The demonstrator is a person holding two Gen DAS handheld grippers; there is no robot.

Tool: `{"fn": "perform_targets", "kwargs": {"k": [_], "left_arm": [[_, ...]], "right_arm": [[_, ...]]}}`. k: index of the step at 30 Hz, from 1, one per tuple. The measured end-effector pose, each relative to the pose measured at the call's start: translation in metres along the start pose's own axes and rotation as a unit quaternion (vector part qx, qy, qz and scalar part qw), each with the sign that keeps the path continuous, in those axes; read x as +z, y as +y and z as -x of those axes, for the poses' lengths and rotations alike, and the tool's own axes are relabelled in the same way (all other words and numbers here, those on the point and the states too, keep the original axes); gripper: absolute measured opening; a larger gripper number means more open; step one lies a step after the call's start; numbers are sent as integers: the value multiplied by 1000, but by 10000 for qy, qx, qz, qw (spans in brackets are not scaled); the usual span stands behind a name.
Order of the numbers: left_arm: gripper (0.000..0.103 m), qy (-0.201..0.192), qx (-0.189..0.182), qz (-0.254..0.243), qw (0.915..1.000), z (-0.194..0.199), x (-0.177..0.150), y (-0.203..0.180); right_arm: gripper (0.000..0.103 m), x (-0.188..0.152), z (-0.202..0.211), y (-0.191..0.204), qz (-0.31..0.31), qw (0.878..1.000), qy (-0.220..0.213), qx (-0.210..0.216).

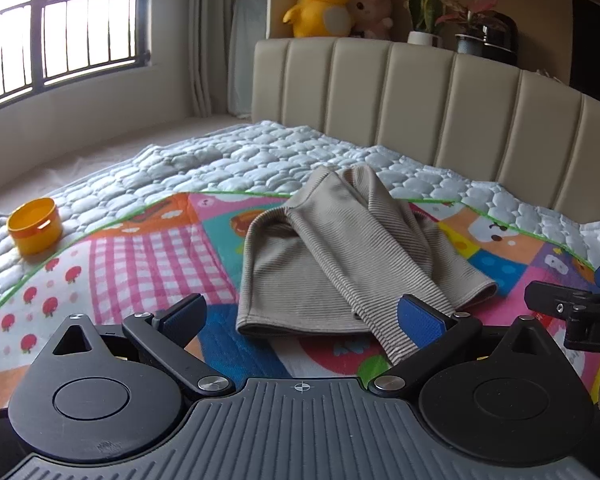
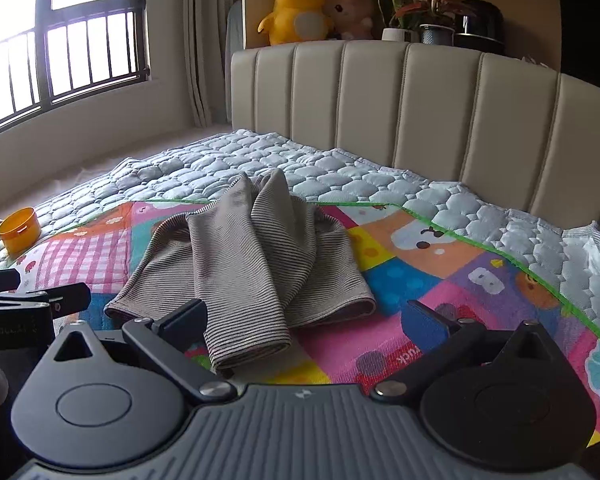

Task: Fold clothes

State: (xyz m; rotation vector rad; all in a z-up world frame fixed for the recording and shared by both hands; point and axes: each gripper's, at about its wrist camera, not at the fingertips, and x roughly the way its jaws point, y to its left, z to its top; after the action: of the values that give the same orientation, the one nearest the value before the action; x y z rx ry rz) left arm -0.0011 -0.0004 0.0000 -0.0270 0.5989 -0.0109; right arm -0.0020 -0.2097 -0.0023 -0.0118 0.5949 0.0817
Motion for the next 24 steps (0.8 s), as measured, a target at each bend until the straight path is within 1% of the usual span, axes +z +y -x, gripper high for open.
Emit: {"fn": "perform_targets", "kwargs": {"k": [7,8,11,24], "left_arm": [[103,-151,36,-139,9998,8,-5,-3],[103,-83,54,-154,9998,6,-3,-4],[103,-43,93,-192,9998,5,-2,-8],[103,34,75,-199,9998,0,-3,-5]], "right_arm": [[103,-1,1,-1,-40,10000,48,49],[103,-1,1,-1,-46,10000,54,56],[103,-2,2,-1,-63,9999,75,77],[103,-3,1,-1,-90,9997,189,111]]}}
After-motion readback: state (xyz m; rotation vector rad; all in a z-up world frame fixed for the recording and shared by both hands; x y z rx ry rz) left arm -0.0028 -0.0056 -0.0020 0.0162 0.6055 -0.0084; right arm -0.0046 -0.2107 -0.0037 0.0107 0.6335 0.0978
